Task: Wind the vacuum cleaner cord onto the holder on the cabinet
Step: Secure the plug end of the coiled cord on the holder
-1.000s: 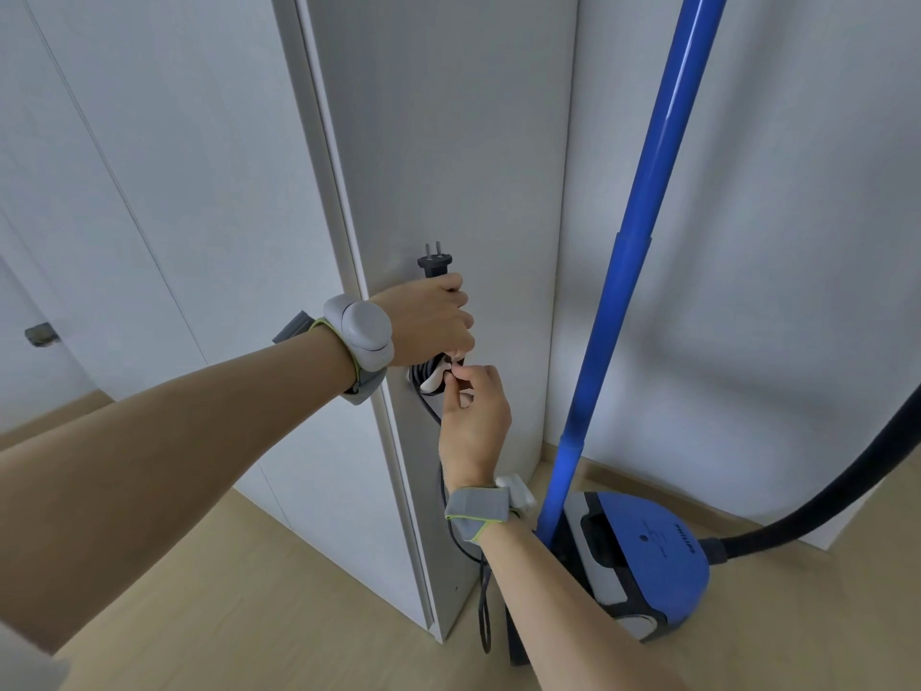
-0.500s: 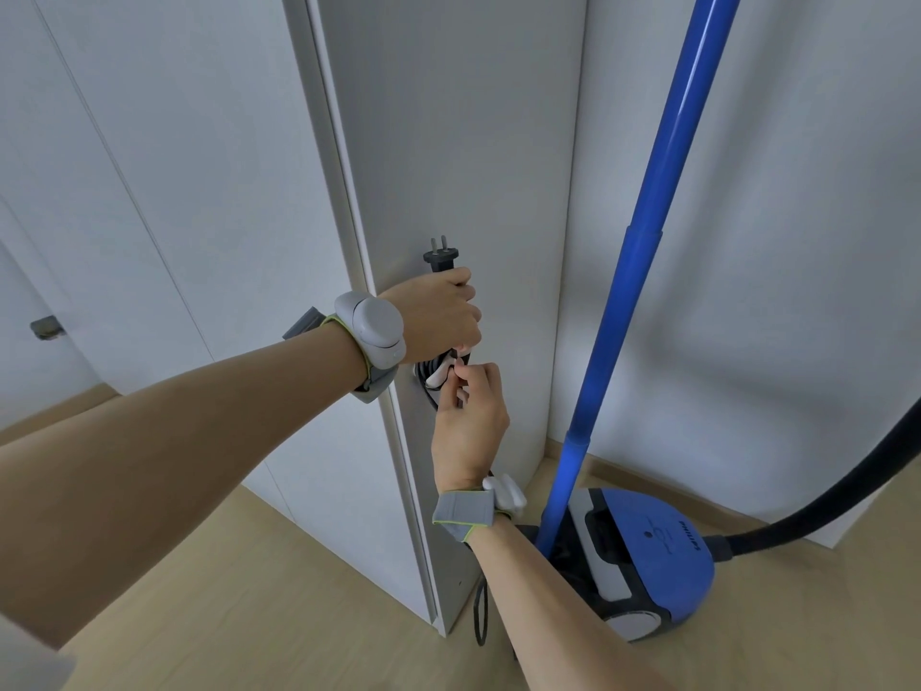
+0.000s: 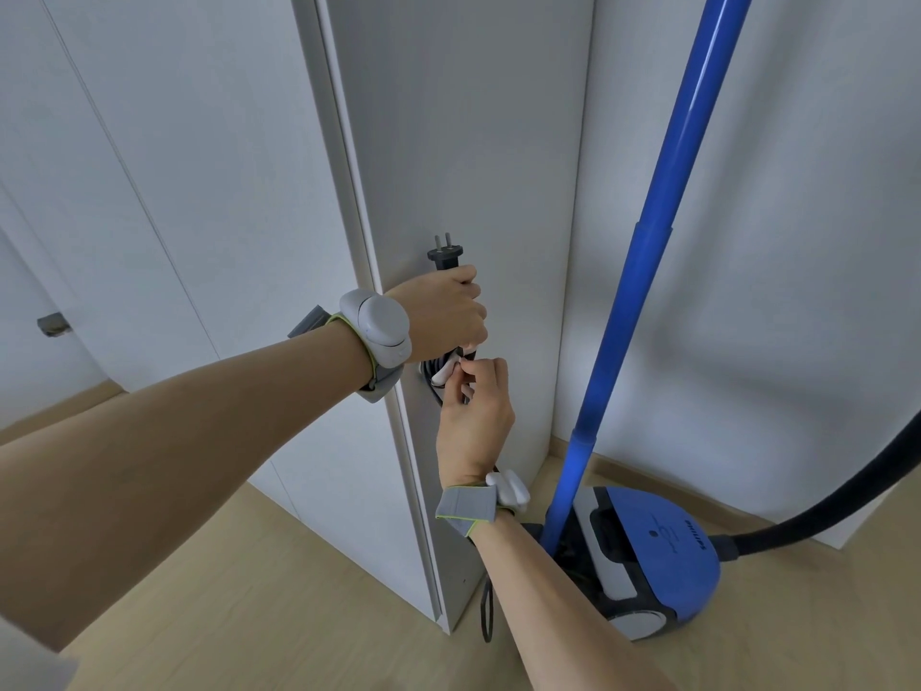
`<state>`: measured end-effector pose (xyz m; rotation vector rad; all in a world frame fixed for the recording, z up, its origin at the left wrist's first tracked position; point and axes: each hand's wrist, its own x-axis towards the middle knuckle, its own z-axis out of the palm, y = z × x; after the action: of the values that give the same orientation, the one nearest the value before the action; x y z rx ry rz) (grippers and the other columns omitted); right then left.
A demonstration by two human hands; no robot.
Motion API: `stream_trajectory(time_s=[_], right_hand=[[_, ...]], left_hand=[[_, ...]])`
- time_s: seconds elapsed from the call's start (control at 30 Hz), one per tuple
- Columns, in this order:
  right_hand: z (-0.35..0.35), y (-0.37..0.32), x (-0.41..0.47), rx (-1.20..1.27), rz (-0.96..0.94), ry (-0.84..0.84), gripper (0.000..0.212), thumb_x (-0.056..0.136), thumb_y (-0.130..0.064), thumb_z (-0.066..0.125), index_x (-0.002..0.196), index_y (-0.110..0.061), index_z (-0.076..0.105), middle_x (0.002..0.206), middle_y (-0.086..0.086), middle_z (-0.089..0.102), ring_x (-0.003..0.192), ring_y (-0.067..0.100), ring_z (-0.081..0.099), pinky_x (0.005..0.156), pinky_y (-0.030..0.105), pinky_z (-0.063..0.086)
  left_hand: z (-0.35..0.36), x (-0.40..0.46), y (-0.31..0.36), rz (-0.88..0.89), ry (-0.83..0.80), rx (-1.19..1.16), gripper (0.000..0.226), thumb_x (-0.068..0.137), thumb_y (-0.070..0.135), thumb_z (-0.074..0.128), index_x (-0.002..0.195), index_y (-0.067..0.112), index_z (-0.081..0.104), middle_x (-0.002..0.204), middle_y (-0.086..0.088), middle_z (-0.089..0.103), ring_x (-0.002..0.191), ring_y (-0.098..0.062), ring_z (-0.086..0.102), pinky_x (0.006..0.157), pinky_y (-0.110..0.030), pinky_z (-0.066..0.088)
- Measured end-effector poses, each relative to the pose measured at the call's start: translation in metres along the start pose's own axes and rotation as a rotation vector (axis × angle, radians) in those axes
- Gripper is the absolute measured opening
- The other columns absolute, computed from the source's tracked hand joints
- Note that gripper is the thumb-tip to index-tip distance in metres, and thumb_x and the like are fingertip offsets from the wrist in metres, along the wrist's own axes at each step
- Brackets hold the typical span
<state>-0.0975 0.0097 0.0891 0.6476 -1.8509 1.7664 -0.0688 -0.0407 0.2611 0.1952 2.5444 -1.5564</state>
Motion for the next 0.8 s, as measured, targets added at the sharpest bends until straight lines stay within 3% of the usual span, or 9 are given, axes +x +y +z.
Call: stream_trajectory(time_s=[0.33, 0.5, 0.6, 0.8], right_hand=[[-0.009, 0.006, 0.006, 0.127, 0.022, -0.050, 0.003, 0.092, -0.011, 0.068, 0.095, -0.011, 0.068, 0.093, -0.002, 0.064, 0.078, 0.010, 0.065, 0.062, 0.031, 0.059], [-0.012, 0.003, 0.008, 0.380, 0.270, -0.136, 0.004, 0.095, -0.010, 0.064, 0.099, -0.009, 0.066, 0.092, 0.001, 0.069, 0.085, 0.012, 0.066, 0.071, 0.020, 0.056], [-0.014, 0.003, 0.010, 0.504, 0.365, -0.160, 0.009, 0.096, -0.008, 0.063, 0.104, -0.005, 0.063, 0.090, 0.003, 0.071, 0.082, 0.019, 0.069, 0.073, 0.020, 0.056], [-0.012, 0.004, 0.007, 0.474, 0.321, -0.101, 0.007, 0.095, -0.008, 0.066, 0.100, -0.006, 0.070, 0.095, 0.005, 0.070, 0.078, 0.017, 0.068, 0.070, 0.019, 0.054]], left_hand=[[-0.003, -0.001, -0.002, 0.049, 0.000, 0.083, 0.027, 0.095, 0.012, 0.051, 0.099, 0.034, 0.066, 0.090, 0.010, 0.055, 0.083, -0.019, 0.046, 0.103, -0.035, 0.029], [-0.005, -0.001, -0.005, 0.054, 0.015, 0.069, 0.030, 0.095, 0.008, 0.048, 0.093, 0.032, 0.066, 0.084, 0.010, 0.051, 0.080, -0.018, 0.042, 0.100, -0.033, 0.028], [-0.005, -0.001, -0.007, 0.052, 0.036, 0.045, 0.034, 0.093, 0.006, 0.046, 0.092, 0.031, 0.067, 0.081, 0.010, 0.051, 0.079, -0.018, 0.042, 0.097, -0.033, 0.025], [-0.006, -0.001, -0.007, 0.065, 0.032, 0.052, 0.034, 0.093, 0.005, 0.045, 0.094, 0.031, 0.067, 0.082, 0.011, 0.052, 0.081, -0.018, 0.046, 0.098, -0.034, 0.025]])
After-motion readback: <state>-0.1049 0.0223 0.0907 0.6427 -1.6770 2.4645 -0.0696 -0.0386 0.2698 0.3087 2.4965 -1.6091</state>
